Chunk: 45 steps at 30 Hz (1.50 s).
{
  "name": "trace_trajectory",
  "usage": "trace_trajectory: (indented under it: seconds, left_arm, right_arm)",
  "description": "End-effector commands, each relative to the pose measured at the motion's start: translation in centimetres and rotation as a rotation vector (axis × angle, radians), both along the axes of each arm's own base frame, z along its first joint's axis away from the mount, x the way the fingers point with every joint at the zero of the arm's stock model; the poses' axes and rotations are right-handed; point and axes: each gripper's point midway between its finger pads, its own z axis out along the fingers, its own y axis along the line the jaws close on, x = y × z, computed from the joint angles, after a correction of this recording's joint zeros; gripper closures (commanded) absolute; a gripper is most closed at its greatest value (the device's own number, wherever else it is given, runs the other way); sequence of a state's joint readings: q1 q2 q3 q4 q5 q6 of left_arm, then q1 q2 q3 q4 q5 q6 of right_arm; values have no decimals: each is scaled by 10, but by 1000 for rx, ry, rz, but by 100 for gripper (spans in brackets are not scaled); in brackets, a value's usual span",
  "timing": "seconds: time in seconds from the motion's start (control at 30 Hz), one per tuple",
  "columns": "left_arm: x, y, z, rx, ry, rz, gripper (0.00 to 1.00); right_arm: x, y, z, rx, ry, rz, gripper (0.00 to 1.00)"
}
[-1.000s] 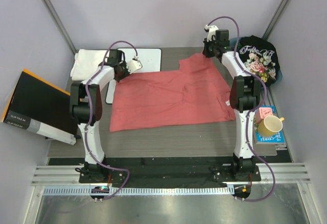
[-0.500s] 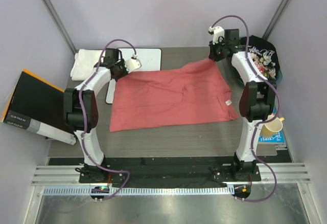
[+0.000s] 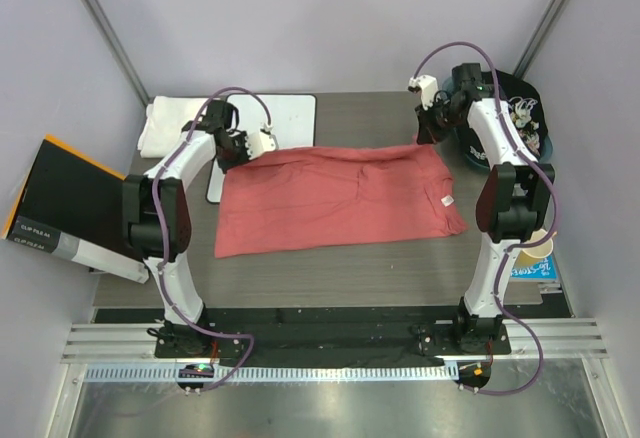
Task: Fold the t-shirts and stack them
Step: Fold the other side of the tshirt into a rectangle
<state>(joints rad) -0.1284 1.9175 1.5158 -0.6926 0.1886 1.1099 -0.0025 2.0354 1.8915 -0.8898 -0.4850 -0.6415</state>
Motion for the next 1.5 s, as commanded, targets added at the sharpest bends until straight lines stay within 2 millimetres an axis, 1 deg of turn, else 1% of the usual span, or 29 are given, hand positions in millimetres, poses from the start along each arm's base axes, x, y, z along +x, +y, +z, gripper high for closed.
trace_trajectory:
  seconds: [0.0,0.03,0.07,0.1,0.13,0.17,0.23,0.27,0.37,0.5,0.6,0.67,0.77,0.93,1.0,1.03,1.07,1.13,1.17,1.27,1.47]
  left_arm:
    - [-11,-2,35,-13,-28,-63,100]
    - [-13,-3,36,-13,-23,-68,100]
    - [-18,-2,35,-9,-4,-79,100]
    - [-22,-3,36,-9,7,-94,100]
    - [-25,-3,37,-4,12,-115,100]
    - [-32,-3,35,0,41,-127,100]
    - [-39,-3,34,5,64,-149,100]
    - [-45,-2,31,10,90,-159,100]
    - [-53,1,27,31,121,-185,100]
    - [-57,4,24,45,139,-188,100]
    - [-62,5,22,53,155,-200,100]
    - [-67,6,20,64,177,-209,100]
    - [-70,9,17,80,193,-226,100]
    - [-80,11,14,95,244,-260,100]
    - [-81,12,13,100,253,-266,100]
    - [-83,12,13,99,264,-270,100]
    - [-84,12,14,101,266,-275,100]
    - [-89,12,14,99,288,-282,100]
    - [-90,13,14,103,295,-285,100]
    - [-97,14,10,120,321,-295,100]
    - [-108,11,6,124,353,-314,100]
  right_arm:
    - [-27,-4,23,-23,8,125,99]
    - [-37,-3,21,-24,46,142,99]
    - [-40,-4,23,-36,43,173,99]
    - [-44,-6,20,-46,64,184,99]
    - [-54,-7,17,-53,102,202,99]
    - [-58,-10,14,-66,118,214,99]
    - [-68,-16,10,-106,147,247,99]
    - [-71,-19,9,-111,155,254,99]
    - [-82,-21,8,-126,185,298,99]
    - [-94,-23,7,-135,220,342,99]
    - [-107,-25,5,-148,261,392,99]
    - [-115,-30,3,-173,278,407,99]
    - [-122,-36,-1,-207,281,448,99]
    - [-128,-37,-7,-222,289,492,99]
    - [-132,-37,-11,-227,294,508,99]
    - [-130,-37,-13,-236,279,510,99]
    - [-135,-36,-19,-238,293,517,99]
    - [-137,-35,-18,-254,264,544,99]
    - [-141,-35,-21,-254,274,548,99]
    - [-147,-35,-25,-264,286,565,99]
    - [-154,-35,-27,-266,298,570,99]
